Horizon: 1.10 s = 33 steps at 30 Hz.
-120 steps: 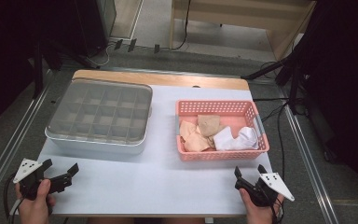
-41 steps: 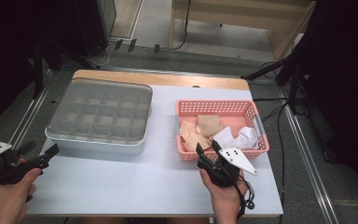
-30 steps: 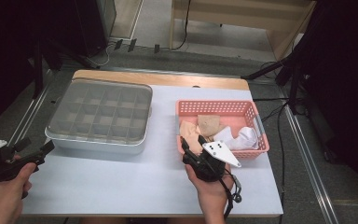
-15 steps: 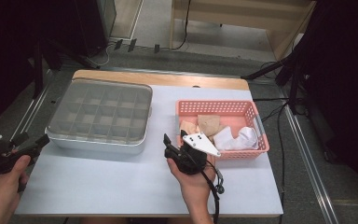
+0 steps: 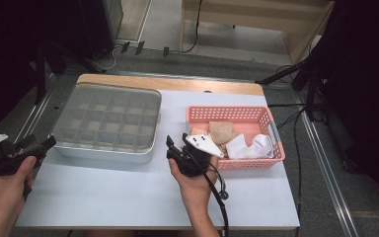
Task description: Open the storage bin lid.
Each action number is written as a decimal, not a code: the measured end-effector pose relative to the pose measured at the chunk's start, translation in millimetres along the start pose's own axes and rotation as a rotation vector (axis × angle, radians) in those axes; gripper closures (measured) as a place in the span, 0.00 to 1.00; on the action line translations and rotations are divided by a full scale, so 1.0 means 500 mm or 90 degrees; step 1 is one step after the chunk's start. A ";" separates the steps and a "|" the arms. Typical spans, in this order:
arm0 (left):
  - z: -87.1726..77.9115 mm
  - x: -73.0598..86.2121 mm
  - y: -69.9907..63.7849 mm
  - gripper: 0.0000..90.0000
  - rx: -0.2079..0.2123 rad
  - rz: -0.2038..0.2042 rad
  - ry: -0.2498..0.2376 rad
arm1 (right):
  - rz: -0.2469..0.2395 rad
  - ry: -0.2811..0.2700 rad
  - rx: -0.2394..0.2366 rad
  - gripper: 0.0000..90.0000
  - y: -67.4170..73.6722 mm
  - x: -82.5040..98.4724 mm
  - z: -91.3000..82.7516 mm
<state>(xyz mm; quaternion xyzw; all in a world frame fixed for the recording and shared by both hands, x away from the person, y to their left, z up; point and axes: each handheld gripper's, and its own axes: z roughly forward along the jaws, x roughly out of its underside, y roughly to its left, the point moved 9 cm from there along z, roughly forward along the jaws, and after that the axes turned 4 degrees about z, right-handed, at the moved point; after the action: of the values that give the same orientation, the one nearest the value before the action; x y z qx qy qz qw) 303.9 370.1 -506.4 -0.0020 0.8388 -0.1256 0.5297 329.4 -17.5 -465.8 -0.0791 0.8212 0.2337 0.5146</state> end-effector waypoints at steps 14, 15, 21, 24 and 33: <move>0.035 -0.035 0.013 0.29 -0.003 -0.027 -0.002 | -0.037 0.036 -0.006 0.56 0.038 0.004 0.067; 0.038 -0.036 0.014 0.30 -0.005 -0.027 0.002 | -0.040 0.038 -0.005 0.56 0.040 0.003 0.072; 0.061 -0.037 0.027 0.37 -0.024 -0.024 0.024 | -0.023 0.050 -0.003 0.57 0.043 0.006 0.103; 0.070 -0.041 0.035 0.38 -0.018 -0.037 0.029 | -0.013 0.058 -0.005 0.57 0.043 0.007 0.116; 0.103 -0.055 0.048 0.38 -0.008 -0.051 0.033 | 0.005 0.070 0.008 0.60 0.047 0.002 0.156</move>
<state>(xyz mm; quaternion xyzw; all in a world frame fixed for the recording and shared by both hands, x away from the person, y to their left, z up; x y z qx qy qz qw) 365.1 386.5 -507.9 -0.0357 0.8523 -0.1415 0.5024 383.3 39.6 -488.1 -0.0858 0.8498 0.2259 0.4685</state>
